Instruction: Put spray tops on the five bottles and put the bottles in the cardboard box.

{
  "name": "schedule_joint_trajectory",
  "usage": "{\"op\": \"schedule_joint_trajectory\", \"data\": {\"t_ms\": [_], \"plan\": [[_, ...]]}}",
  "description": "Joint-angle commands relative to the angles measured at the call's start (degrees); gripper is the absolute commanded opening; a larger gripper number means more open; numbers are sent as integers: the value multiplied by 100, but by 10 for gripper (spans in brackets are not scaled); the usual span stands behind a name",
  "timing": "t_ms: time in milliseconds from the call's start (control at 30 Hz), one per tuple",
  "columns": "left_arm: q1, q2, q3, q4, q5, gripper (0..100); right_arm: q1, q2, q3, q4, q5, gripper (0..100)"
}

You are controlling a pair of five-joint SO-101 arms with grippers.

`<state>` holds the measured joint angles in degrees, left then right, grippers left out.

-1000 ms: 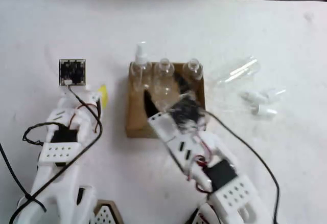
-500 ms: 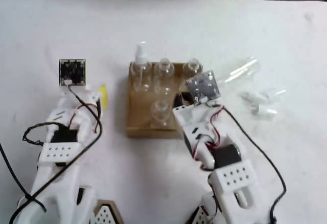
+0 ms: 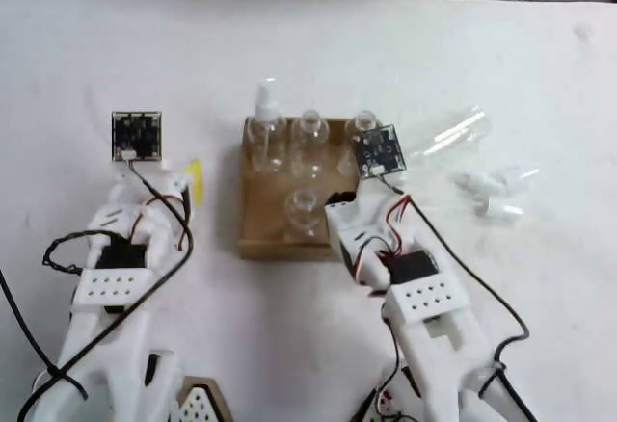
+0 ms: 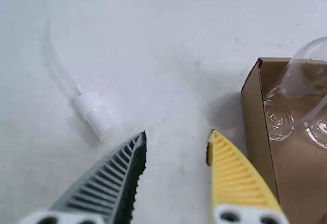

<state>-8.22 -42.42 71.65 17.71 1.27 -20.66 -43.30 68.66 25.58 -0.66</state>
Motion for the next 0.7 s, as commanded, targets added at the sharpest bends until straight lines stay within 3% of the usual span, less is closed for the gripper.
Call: {"op": "schedule_joint_trajectory", "data": {"t_ms": [0, 667], "plan": [[48, -136, -26, -123, -53, 184, 22, 391, -237, -409, -26, 15], [57, -136, -26, -123, -62, 184, -268, 541, -176, -409, -26, 15]]}}
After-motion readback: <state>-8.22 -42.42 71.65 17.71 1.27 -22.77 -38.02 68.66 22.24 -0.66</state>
